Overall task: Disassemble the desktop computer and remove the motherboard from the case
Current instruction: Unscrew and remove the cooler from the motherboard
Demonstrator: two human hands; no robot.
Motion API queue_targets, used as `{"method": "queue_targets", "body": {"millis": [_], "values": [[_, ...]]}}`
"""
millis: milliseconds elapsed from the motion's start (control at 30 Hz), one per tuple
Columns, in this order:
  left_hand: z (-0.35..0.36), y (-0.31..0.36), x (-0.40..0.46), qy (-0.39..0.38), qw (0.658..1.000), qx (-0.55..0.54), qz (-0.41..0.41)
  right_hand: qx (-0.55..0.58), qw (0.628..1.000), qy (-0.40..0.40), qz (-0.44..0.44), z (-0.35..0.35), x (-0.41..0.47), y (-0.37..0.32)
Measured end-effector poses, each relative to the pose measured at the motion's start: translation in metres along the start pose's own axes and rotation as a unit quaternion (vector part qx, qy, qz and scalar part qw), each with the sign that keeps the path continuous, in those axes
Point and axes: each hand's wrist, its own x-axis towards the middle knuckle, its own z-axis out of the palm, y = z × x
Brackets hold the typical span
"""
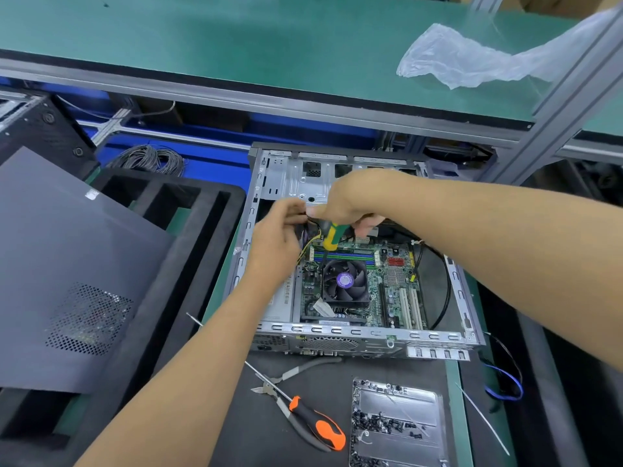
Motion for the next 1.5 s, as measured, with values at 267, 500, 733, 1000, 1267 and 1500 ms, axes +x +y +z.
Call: {"method": "queue_targets", "body": {"millis": [267, 500, 733, 1000, 1267, 1500], "values": [[-0.001, -0.005, 0.004, 0.058, 0.997, -0.026, -0.044, -0.104, 0.948, 0.226, -0.2, 0.023, 0.011, 0.017], [-0.002, -0.002, 0.004, 0.06, 0.997, -0.008, -0.036, 0.177, 0.983, 0.039, -0.033, 0.018, 0.013, 0.012], [-0.001, -0.006, 0.005, 0.055, 0.998, 0.001, -0.035, -0.166, 0.956, 0.191, -0.148, 0.017, 0.015, 0.004], [0.002, -0.007, 0.007, 0.053, 0.998, 0.01, -0.027, 0.04, 0.994, 0.044, -0.089, 0.003, 0.023, 0.0], [0.001, -0.003, 0.006, 0.054, 0.998, 0.023, -0.031, -0.153, 0.981, 0.075, -0.097, -0.002, 0.023, -0.018], [0.0, -0.001, 0.005, 0.061, 0.998, 0.03, -0.015, -0.041, 0.964, 0.172, -0.199, 0.006, 0.019, -0.019]]}}
